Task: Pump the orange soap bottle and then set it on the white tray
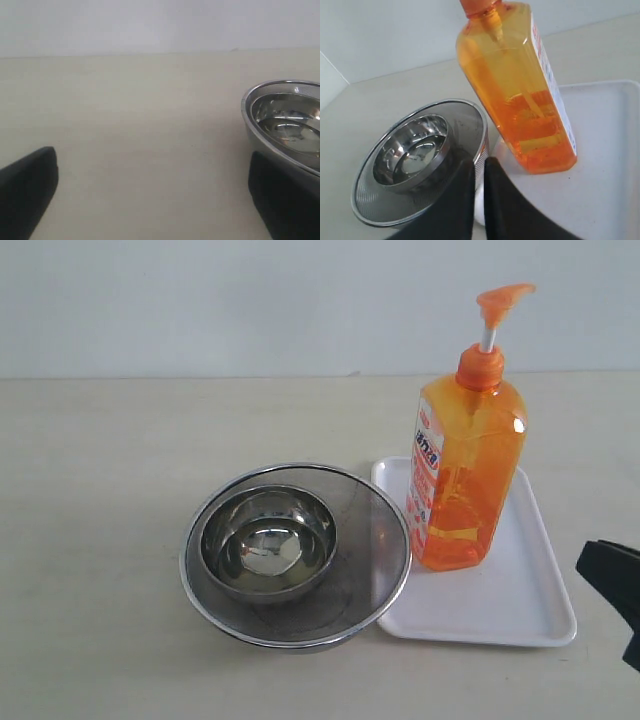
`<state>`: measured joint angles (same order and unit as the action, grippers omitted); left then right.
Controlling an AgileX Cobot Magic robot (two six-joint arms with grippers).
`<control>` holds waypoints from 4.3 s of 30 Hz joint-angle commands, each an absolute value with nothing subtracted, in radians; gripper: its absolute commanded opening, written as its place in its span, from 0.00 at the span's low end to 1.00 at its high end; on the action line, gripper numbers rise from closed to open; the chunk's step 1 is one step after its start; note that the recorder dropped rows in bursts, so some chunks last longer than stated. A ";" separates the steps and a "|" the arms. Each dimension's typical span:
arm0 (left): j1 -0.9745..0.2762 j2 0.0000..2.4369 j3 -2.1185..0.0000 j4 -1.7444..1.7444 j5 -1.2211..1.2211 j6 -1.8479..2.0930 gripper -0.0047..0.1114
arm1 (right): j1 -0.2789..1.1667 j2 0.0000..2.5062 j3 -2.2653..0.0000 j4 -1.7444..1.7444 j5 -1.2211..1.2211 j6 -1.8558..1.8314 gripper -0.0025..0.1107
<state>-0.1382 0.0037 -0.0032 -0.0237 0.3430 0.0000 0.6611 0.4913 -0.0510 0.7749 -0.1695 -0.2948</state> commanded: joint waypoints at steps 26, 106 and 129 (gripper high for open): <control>-0.134 0.000 0.000 -0.033 0.343 0.008 0.86 | 0.192 0.042 -0.043 0.768 0.041 -0.473 0.05; -0.134 0.000 0.000 -0.033 0.341 0.008 0.86 | 0.101 0.000 0.000 -0.164 0.347 0.246 0.05; -0.134 0.000 0.000 -0.033 0.341 0.008 0.86 | 0.101 0.000 0.000 -0.164 0.342 0.248 0.05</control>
